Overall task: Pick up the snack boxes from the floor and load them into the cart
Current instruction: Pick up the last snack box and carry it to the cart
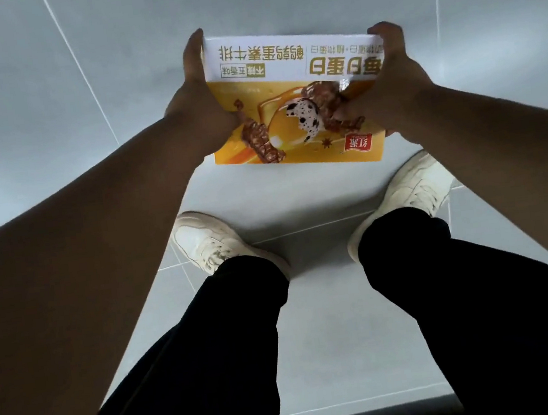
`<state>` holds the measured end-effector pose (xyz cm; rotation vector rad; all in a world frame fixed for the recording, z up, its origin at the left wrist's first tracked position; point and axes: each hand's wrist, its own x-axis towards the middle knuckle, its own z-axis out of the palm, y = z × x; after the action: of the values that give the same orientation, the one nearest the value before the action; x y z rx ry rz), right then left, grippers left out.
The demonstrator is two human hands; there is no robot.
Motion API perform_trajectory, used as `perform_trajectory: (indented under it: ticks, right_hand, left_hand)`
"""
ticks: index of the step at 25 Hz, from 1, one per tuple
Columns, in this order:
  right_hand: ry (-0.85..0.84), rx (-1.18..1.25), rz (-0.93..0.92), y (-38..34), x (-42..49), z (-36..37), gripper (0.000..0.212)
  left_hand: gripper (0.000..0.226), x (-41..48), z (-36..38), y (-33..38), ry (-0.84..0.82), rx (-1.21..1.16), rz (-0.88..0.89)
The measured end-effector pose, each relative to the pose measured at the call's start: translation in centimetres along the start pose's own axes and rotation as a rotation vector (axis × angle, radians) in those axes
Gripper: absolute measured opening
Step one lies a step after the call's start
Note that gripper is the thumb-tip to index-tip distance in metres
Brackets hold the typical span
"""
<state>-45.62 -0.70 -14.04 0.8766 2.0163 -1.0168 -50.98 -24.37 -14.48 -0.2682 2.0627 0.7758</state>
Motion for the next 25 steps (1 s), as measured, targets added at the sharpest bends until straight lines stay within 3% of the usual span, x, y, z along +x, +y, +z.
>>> perform_trajectory:
  ticks: [8,16,20,25]
  right_hand:
    - [0.162,0.039,-0.125,-7.7,-19.2,-15.7,0.096]
    - [0.593,0.135,-0.249,-15.3,-48.1,-32.5,0.096]
    - [0.805,0.191,-0.289,-15.0,-61.0,-38.5,0.102]
    - [0.975,0.190,-0.329,-11.4,-72.8,-46.2,0.108]
  left_hand:
    - [0.112,-17.7,-9.4,14.7,0.060,-0.031,0.186]
    - [0.109,-43.8,-21.0,34.9,0.136,0.081,0.615]
    - [0.109,-57.2,-22.8,43.0,0.211,0.177,0.825]
    - [0.112,-68.3,-19.7,50.8,0.264,0.229,1.045]
